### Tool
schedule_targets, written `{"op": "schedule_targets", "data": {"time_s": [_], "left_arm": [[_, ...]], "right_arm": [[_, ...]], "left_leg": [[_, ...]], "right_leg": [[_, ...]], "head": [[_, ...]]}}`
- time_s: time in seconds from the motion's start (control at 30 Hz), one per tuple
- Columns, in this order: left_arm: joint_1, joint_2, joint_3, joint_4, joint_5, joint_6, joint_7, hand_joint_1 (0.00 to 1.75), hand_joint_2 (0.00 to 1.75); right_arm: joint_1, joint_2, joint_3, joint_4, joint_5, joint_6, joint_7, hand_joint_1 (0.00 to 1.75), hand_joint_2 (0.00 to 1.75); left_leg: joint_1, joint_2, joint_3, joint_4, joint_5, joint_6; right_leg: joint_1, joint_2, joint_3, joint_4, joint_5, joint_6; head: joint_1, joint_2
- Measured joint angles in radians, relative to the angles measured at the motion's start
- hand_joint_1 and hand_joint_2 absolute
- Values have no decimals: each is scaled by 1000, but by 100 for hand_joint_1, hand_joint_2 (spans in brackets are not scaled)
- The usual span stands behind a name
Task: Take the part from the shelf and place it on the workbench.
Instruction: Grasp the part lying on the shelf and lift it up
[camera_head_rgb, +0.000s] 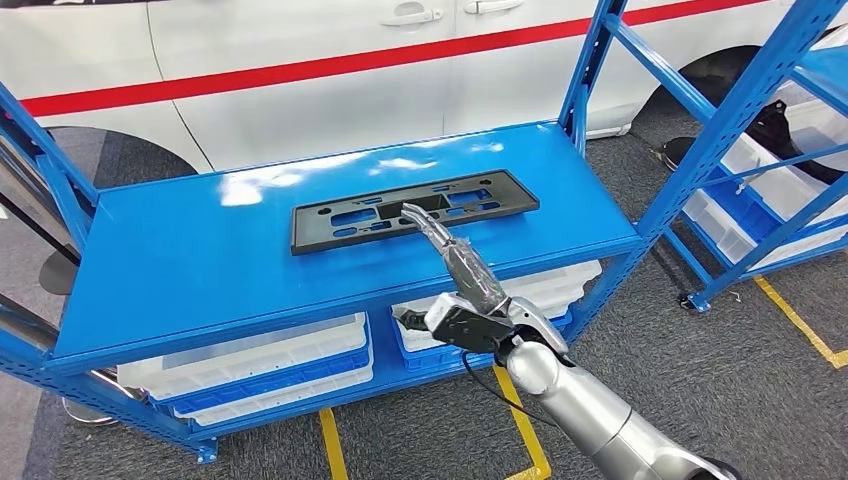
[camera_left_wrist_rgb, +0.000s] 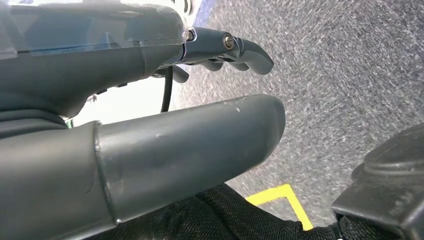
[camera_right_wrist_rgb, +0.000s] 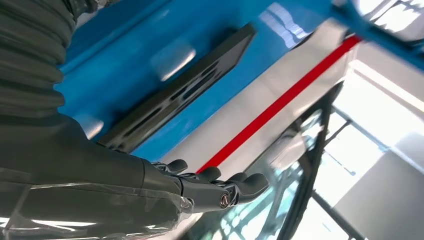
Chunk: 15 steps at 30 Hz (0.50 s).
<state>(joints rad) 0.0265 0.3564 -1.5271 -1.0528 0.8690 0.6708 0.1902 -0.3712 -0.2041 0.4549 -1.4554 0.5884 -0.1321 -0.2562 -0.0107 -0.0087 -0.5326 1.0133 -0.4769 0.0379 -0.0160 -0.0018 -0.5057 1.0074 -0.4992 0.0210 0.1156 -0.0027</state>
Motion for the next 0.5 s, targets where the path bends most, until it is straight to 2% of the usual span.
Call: {"op": "schedule_targets", "data": {"time_s": [0.07, 0.17, 0.5], "left_arm": [[-10, -7, -9, 28, -30, -33, 7, 0, 0], [-19, -21, -14, 75, -61, -72, 10, 0, 0], [-38, -67, -30, 222, -123, -150, 6, 0, 0]], "right_arm": [[-29, 2, 18, 31, 83, -50, 39, 0, 175], [-65, 5, 33, 70, 140, -89, 68, 0, 175], [-102, 5, 64, 152, 284, -143, 129, 0, 175]], "left_leg": [[0, 0, 0, 0, 1, 0], [0, 0, 0, 0, 1, 0], [0, 0, -1, 0, 1, 0]], "right_leg": [[0, 0, 0, 0, 0, 0], [0, 0, 0, 0, 1, 0], [0, 0, -1, 0, 1, 0]], "head": [[0, 0], [0, 0], [0, 0]]}}
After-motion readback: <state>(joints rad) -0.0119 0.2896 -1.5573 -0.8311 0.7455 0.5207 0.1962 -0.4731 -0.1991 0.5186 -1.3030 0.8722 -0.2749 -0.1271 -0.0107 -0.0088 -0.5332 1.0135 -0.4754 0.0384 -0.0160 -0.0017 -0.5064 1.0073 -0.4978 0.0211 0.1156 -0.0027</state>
